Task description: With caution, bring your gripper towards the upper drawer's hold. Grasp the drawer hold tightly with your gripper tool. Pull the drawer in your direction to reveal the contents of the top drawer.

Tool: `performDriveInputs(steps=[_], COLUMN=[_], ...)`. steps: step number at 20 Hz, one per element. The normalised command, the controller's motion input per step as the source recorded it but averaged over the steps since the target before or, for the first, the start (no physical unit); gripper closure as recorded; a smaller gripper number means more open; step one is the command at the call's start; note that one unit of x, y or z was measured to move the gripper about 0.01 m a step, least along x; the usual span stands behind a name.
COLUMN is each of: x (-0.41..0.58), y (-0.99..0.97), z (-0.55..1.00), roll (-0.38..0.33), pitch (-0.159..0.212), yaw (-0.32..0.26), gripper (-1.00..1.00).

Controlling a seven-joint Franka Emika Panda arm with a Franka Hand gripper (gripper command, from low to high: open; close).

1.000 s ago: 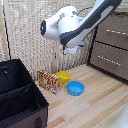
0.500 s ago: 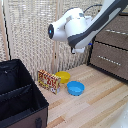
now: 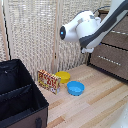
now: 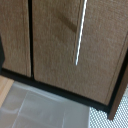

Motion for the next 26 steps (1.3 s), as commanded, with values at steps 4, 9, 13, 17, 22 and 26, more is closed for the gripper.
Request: performDriveInputs(steps=[4, 9, 13, 17, 22, 26], x=[-0.014, -0.033, -0.126, -0.178, 0.000, 0.000], y=[-0.78, -0.74, -0.70, -0.51, -0.13, -0.01], z=[0.08, 0.09, 0.08, 0.01, -0.01, 0.00], roll=[-0.100, -0.126, -0.140, -0.114, -0.010, 0.000], pitch=[-0.039, -0.029, -0.032, -0.028, 0.000, 0.000], yaw=[0.107, 0.101, 0.108, 0.074, 0.007, 0.000], gripper=[-1.00, -1.00, -1.00, 1.00, 1.00, 1.00])
